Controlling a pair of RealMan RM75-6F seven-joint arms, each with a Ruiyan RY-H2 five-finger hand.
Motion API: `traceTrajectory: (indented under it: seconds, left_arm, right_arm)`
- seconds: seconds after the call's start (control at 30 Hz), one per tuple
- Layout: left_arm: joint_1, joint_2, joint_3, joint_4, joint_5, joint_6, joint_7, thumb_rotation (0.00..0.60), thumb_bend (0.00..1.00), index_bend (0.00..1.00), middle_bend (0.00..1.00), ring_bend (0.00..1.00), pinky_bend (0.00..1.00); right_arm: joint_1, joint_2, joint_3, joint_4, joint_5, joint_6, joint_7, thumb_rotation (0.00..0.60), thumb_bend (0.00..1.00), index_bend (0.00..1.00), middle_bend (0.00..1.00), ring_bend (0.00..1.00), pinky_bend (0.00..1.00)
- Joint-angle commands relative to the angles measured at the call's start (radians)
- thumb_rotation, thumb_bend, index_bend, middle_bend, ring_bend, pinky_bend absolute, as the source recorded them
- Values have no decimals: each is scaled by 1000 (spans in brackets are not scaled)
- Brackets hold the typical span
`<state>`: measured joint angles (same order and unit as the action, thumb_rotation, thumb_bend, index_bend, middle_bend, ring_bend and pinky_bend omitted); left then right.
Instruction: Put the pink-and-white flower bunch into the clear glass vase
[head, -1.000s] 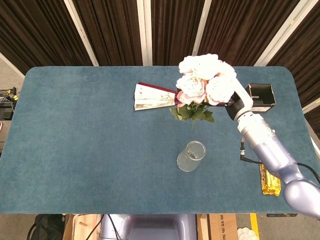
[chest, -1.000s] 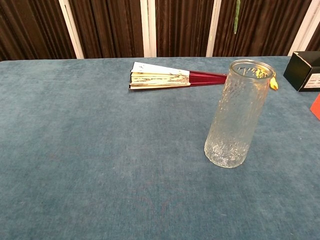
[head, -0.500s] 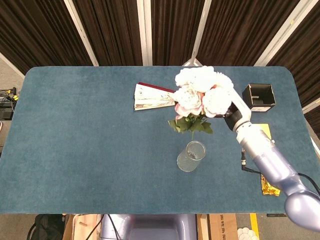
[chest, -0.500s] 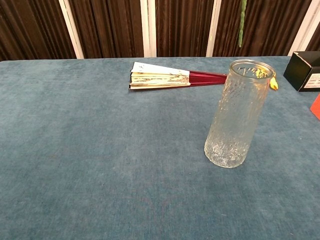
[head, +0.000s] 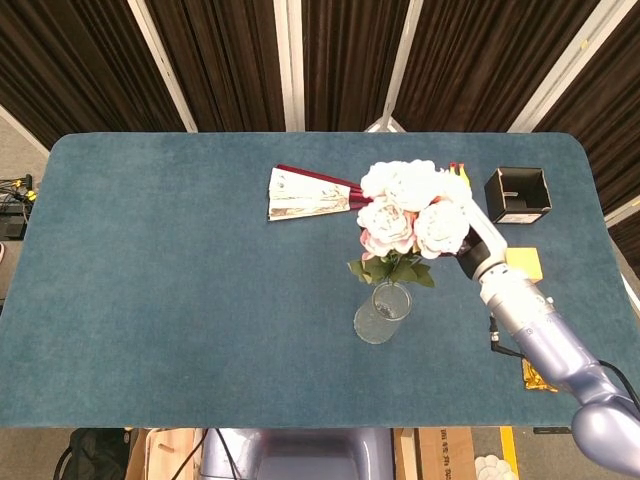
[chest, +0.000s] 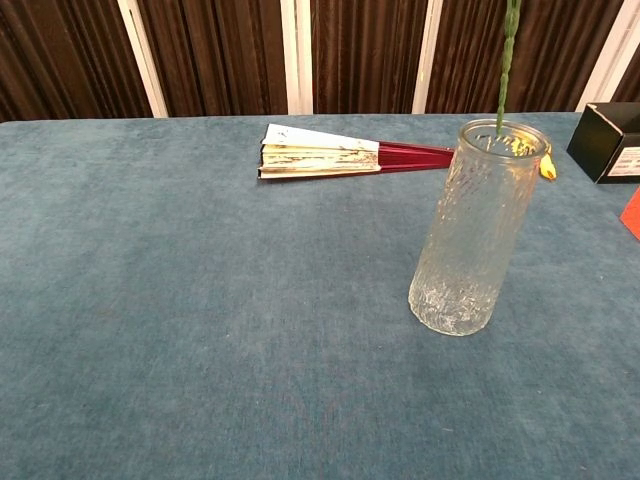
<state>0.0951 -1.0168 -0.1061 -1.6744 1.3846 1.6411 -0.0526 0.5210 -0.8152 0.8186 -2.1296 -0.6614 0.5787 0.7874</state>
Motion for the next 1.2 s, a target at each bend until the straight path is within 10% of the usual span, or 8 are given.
traceTrajectory:
  seconds: [0.03, 1.2]
  left_arm:
    - [0, -1, 0, -2, 0, 1, 5, 600, 246, 61, 0, 0, 19]
    - [-1, -3, -2, -8, -11, 1, 20, 600, 246, 61, 0, 0, 19]
  right_arm:
    - [-21, -13, -12, 8, -41, -10, 20, 600, 238, 603, 484, 476, 99]
    - [-43, -252, -182, 177, -363, -94, 165, 600, 238, 609, 481, 406, 99]
